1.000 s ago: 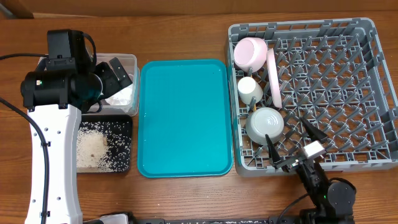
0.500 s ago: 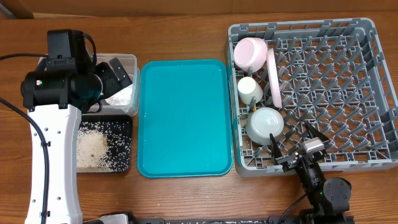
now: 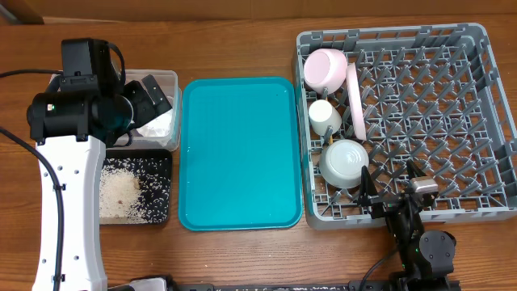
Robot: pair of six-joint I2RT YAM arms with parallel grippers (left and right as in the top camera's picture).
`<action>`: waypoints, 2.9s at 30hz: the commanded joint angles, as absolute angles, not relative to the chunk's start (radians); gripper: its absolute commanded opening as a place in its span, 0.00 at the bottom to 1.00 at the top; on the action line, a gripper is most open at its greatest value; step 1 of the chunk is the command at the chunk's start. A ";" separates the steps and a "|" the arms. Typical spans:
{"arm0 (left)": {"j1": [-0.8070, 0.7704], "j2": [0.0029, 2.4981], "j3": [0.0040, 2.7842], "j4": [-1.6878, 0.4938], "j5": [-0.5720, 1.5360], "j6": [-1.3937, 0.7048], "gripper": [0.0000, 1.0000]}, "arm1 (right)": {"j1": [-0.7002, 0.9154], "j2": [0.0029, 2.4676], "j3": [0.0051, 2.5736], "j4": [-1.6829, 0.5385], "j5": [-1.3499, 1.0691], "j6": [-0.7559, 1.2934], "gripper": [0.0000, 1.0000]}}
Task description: Sort waste into correct bins and load items into the dishwasher
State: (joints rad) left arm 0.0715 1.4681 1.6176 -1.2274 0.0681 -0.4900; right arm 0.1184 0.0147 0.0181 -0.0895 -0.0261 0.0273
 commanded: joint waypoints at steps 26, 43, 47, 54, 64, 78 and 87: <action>0.057 1.260 1.635 -1.226 0.071 -0.471 1.00 | 0.123 0.003 0.008 -0.084 -0.012 0.043 1.00; 0.058 0.472 0.835 -1.023 -0.006 -0.562 1.00 | 0.123 0.003 0.008 -0.084 -0.011 0.043 1.00; 0.058 0.361 0.641 -0.711 0.005 -0.710 1.00 | 0.123 0.003 0.008 -0.084 -0.012 0.043 1.00; 0.058 0.210 0.314 -0.104 0.093 -0.721 1.00 | 0.123 0.003 0.008 -0.084 -0.011 0.043 1.00; 0.058 0.015 0.033 0.065 0.102 -0.700 1.00 | 0.123 0.003 0.008 -0.084 -0.011 0.043 1.00; 0.038 0.003 0.004 -0.070 0.101 -0.076 1.00 | 0.123 0.003 0.008 -0.084 -0.011 0.043 1.00; 0.023 0.003 0.004 -0.070 0.089 0.004 1.00 | 0.123 0.003 0.008 -0.084 -0.011 0.043 1.00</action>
